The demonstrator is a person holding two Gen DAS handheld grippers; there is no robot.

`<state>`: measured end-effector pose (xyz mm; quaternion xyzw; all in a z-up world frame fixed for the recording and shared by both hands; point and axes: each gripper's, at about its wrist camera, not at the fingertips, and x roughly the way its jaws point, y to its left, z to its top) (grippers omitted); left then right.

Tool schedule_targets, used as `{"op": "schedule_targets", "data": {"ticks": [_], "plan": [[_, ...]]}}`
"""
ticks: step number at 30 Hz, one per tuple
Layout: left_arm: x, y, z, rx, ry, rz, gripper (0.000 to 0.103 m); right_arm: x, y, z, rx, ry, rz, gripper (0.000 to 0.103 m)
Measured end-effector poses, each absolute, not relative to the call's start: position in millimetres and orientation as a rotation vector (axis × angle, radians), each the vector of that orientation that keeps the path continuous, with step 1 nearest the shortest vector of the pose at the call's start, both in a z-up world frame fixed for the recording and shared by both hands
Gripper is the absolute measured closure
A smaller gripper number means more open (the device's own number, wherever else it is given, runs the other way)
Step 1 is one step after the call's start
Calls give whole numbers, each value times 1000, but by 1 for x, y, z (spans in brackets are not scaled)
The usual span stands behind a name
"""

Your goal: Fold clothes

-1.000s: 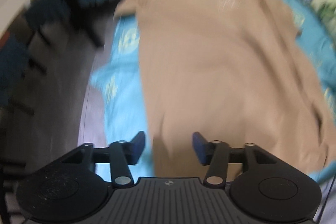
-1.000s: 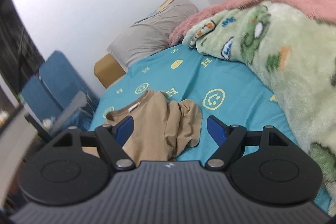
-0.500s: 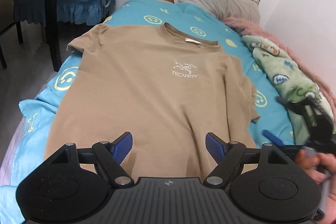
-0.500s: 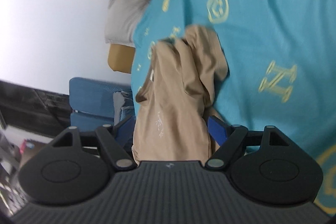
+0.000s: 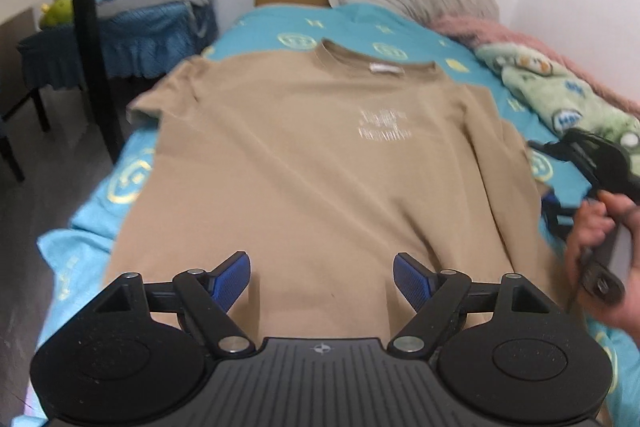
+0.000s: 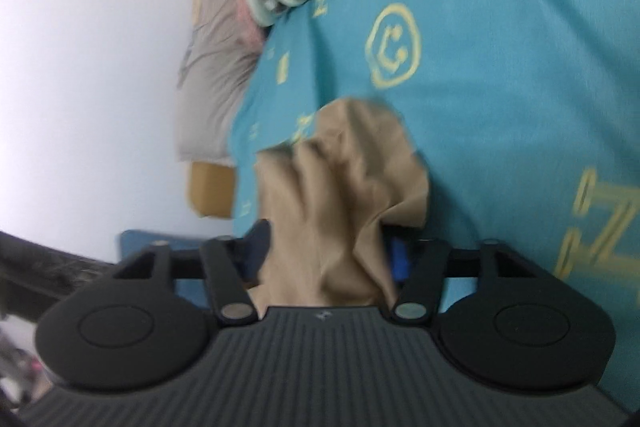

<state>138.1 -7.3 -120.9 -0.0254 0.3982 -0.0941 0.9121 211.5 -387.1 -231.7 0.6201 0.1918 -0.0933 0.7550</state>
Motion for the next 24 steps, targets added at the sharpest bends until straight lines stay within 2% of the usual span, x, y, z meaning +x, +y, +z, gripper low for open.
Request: {"op": "schedule_targets", "data": {"ticks": [2, 5, 11, 14, 17, 19, 20, 22, 24], "plan": [[139, -6, -125, -59, 831, -202, 22, 218, -395, -235, 1307, 448, -203, 87], [141, -4, -128, -79, 838, -206, 22, 221, -401, -229, 1251, 446, -192, 96], [142, 1, -124, -131, 843, -206, 22, 197, -422, -192, 1161, 248, -245, 97], [143, 2, -124, -151, 859, -209, 22, 186, -436, -198, 1214, 222, -260, 95], [142, 2, -125, -151, 861, -205, 22, 188, -441, -217, 1301, 271, -264, 93], [143, 3, -125, -153, 864, -200, 22, 195, -442, -228, 1333, 321, -252, 86], [143, 4, -125, -157, 868, -197, 22, 199, -441, -232, 1335, 347, -243, 61], [143, 5, -125, -168, 874, -193, 22, 202, -438, -237, 1329, 353, -231, 25], [143, 5, -125, -174, 876, -191, 22, 206, -440, -238, 1309, 336, -212, 22]]}}
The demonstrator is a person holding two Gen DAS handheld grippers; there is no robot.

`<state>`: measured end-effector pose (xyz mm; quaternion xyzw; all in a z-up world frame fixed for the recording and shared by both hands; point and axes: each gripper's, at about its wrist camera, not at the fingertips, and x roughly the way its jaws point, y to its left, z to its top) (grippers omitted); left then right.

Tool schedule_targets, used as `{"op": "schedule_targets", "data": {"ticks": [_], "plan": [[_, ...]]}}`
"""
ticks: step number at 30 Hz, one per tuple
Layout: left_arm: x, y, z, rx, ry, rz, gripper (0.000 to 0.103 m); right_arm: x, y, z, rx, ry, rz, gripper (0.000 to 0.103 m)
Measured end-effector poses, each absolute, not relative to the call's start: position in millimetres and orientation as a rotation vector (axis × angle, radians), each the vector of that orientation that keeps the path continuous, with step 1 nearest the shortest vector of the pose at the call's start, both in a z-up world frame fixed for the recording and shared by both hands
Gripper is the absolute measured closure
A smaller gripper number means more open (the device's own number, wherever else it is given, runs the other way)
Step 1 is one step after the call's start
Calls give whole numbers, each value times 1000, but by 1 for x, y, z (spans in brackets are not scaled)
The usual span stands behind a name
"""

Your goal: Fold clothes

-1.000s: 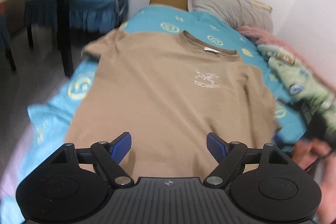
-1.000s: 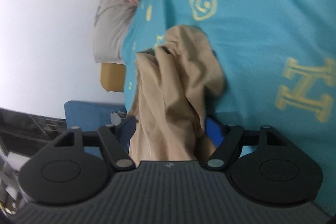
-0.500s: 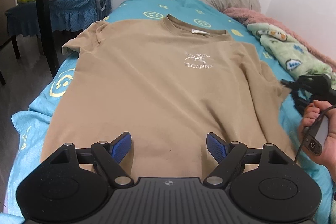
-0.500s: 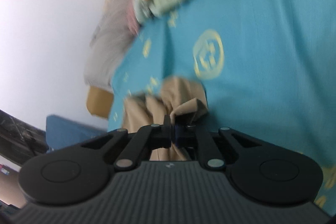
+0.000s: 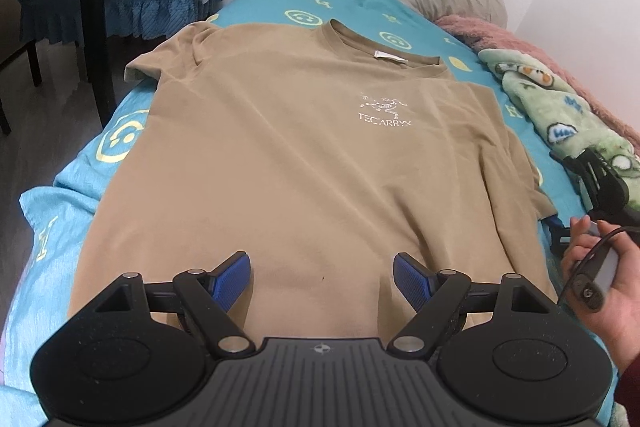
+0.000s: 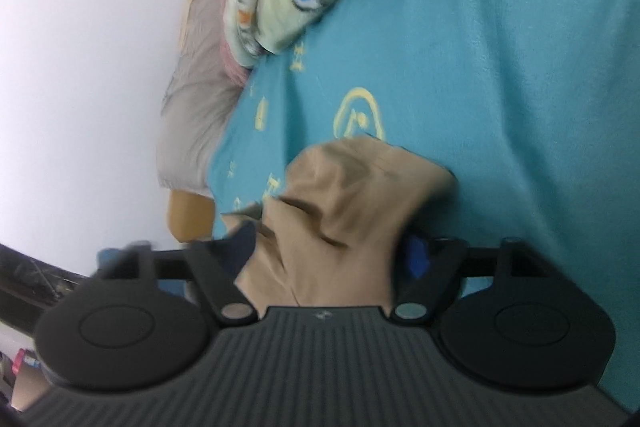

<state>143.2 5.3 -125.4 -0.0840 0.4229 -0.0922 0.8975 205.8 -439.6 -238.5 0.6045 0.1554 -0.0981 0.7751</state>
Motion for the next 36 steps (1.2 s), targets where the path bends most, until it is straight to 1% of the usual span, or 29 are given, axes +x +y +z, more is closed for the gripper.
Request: {"op": "schedule_targets", "data": {"ticks": [7, 12, 13, 14, 15, 16, 17, 18, 19, 22, 28, 32, 36], "plan": [[146, 4, -132, -169, 895, -188, 22, 223, -447, -250, 1274, 263, -129, 25], [151, 0, -135, -153, 894, -195, 22, 252, -444, -244, 1201, 303, -92, 25], [153, -1, -135, -155, 893, -199, 22, 260, -444, -241, 1174, 323, -98, 26], [154, -3, -135, -155, 891, -201, 22, 265, -445, -240, 1172, 334, -111, 30], [155, -4, -135, -151, 889, -202, 22, 270, -447, -239, 1174, 343, -124, 39], [157, -6, -136, -145, 888, -201, 22, 273, -451, -241, 1194, 351, -137, 45], [158, -7, -136, -140, 888, -200, 22, 275, -454, -243, 1216, 358, -151, 65], [159, -8, -137, -136, 890, -199, 22, 276, -457, -243, 1208, 371, -158, 89], [160, -10, -138, -134, 893, -197, 22, 276, -460, -243, 1195, 384, -163, 93], [163, -13, -139, -125, 898, -193, 22, 272, -464, -229, 1076, 377, -171, 95], [161, -14, -135, -126, 887, -199, 22, 248, -486, -187, 898, 255, -297, 96], [159, -10, -131, -131, 876, -199, 22, 247, -486, -168, 746, 308, -358, 96], [158, -8, -123, -115, 851, -193, 22, 253, -463, -141, 610, 336, -380, 96]]}}
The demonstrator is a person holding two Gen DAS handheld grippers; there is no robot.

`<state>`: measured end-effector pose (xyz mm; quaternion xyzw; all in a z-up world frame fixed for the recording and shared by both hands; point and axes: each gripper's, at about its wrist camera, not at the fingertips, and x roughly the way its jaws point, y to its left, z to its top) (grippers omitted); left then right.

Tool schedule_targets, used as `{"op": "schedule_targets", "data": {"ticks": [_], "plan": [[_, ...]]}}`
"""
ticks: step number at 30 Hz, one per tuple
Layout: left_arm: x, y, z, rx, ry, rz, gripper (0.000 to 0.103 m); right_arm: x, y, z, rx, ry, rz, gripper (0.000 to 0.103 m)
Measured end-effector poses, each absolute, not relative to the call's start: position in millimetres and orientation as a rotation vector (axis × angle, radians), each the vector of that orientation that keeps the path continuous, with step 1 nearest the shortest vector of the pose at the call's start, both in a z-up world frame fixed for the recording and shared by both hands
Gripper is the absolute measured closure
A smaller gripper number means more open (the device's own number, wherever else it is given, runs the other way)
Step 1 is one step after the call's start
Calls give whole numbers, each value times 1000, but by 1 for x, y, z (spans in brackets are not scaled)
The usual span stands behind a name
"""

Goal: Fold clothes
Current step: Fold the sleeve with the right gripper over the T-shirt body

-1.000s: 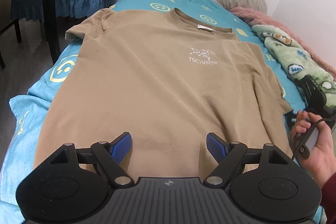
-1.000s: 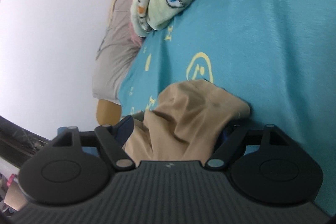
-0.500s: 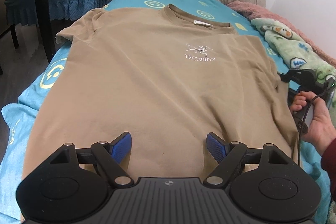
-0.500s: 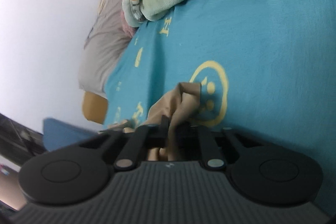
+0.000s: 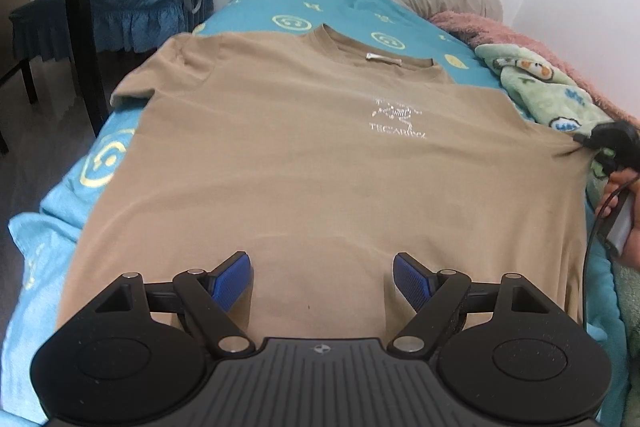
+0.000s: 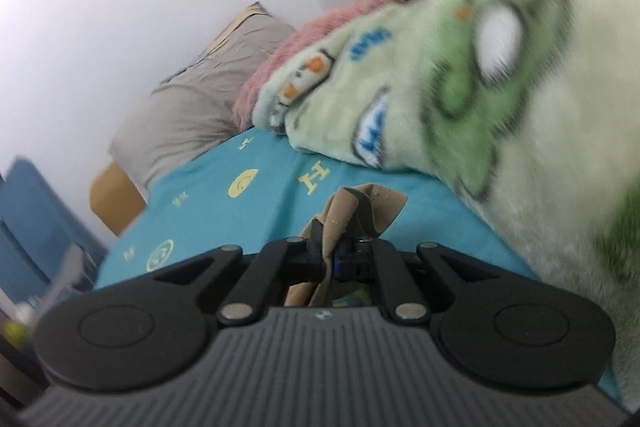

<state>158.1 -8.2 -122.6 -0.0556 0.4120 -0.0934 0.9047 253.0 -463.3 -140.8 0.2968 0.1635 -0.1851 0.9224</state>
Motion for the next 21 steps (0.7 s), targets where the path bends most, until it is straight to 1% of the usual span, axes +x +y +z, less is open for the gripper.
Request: {"op": "schedule_targets", "data": {"ticks": [5, 10, 15, 19, 21], "plan": [[157, 2, -108, -132, 811, -180, 22, 270, -405, -90, 429, 329, -355, 96], [155, 25, -90, -194, 775, -158, 22, 297, -302, -50, 164, 335, -246, 96], [152, 53, -83, -278, 766, -125, 22, 323, -196, -59, -48, 407, -85, 96], [154, 70, -91, -299, 777, -103, 22, 349, -138, -91, -85, 505, -24, 96], [158, 77, -97, -306, 789, -86, 22, 356, -117, -110, -151, 542, -17, 95]]}}
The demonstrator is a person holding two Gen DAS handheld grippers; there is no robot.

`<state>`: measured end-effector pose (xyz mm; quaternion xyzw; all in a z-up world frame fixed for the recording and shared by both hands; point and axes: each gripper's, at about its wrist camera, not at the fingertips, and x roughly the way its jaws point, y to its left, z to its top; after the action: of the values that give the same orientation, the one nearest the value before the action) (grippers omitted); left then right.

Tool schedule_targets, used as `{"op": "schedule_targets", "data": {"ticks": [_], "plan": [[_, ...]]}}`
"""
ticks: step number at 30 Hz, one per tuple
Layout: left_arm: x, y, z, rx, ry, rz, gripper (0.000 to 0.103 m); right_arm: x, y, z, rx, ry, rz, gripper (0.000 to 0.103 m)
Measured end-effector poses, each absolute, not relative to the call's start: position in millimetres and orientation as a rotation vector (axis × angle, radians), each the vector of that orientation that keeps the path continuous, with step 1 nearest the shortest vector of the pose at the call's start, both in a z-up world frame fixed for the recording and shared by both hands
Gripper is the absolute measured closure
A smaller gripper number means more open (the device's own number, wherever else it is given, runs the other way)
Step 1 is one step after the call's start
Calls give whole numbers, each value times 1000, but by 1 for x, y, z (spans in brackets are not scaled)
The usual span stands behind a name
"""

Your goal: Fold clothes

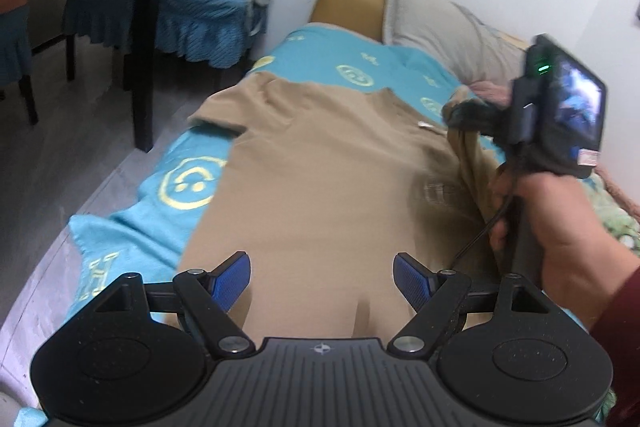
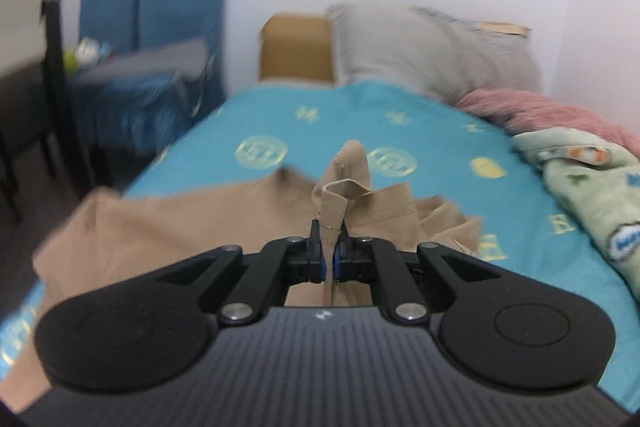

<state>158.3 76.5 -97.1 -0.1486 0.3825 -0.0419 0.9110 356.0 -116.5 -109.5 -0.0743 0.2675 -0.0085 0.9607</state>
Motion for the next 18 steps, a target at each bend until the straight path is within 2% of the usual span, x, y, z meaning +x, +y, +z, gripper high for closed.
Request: {"op": "schedule_targets", "data": {"ticks": [3, 4, 5, 6, 8, 12, 18], "plan": [[166, 80, -106, -312, 805, -80, 22, 366, -114, -129, -135, 612, -10, 94], [168, 79, -109, -312, 811, -84, 22, 370, -118, -132, -119, 630, -2, 90], [171, 79, -112, -311, 816, -87, 23, 373, -122, -135, -102, 647, 7, 69], [172, 77, -114, -308, 823, -96, 23, 372, -128, -134, -83, 652, 26, 35], [174, 70, -117, -291, 831, -128, 23, 365, -138, -127, -37, 630, 70, 1], [171, 55, -117, -247, 823, -204, 23, 326, -168, -96, 87, 574, 109, 0], [155, 34, -109, -183, 782, -282, 23, 207, -214, -47, 168, 494, 95, 0]]}}
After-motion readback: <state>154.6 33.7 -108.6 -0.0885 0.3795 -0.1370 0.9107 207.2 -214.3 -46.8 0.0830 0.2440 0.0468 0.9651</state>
